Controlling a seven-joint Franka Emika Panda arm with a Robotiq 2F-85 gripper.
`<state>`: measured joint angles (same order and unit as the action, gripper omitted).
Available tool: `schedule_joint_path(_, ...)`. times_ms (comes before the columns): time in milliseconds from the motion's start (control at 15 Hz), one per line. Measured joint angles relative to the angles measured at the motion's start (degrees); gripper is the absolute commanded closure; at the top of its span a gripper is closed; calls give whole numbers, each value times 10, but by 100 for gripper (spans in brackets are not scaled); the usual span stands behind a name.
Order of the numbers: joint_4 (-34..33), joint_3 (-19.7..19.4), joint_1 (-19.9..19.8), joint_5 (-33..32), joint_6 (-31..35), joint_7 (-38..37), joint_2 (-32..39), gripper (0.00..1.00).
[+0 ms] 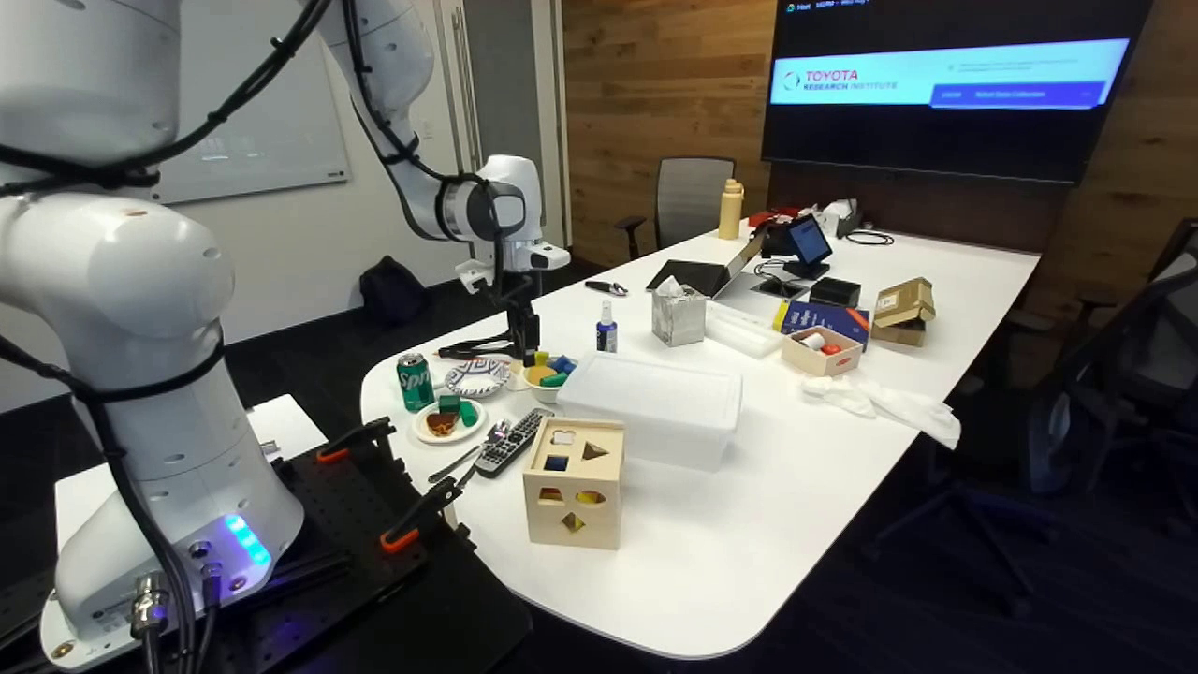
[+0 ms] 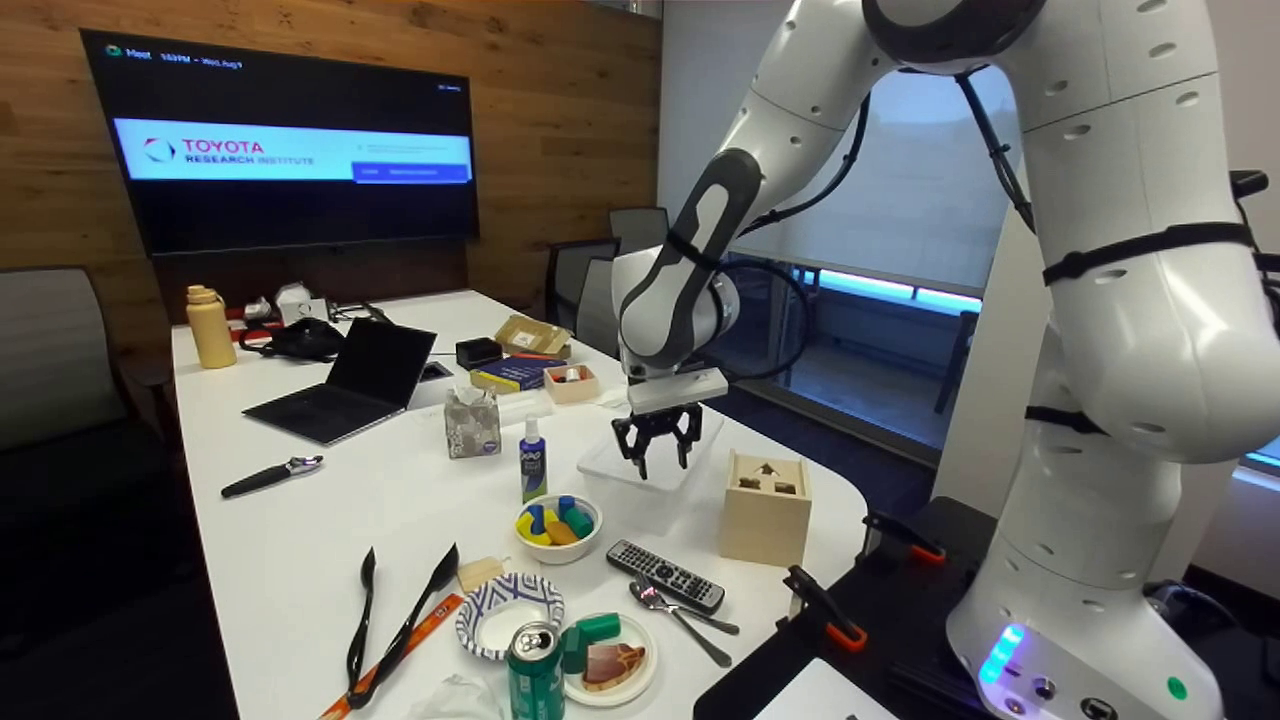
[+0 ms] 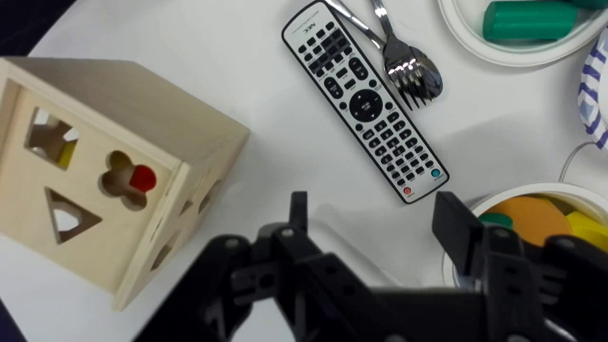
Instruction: Press the button on the remote
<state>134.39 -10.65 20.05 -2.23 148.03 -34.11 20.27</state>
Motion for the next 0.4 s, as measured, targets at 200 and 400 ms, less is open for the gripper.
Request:
schedule_joint_path(200,-8,12,-18,-34,-35,2,-30,0)
schedule_joint_path(400,-17,32,-44,-43,-53,16,-42,0)
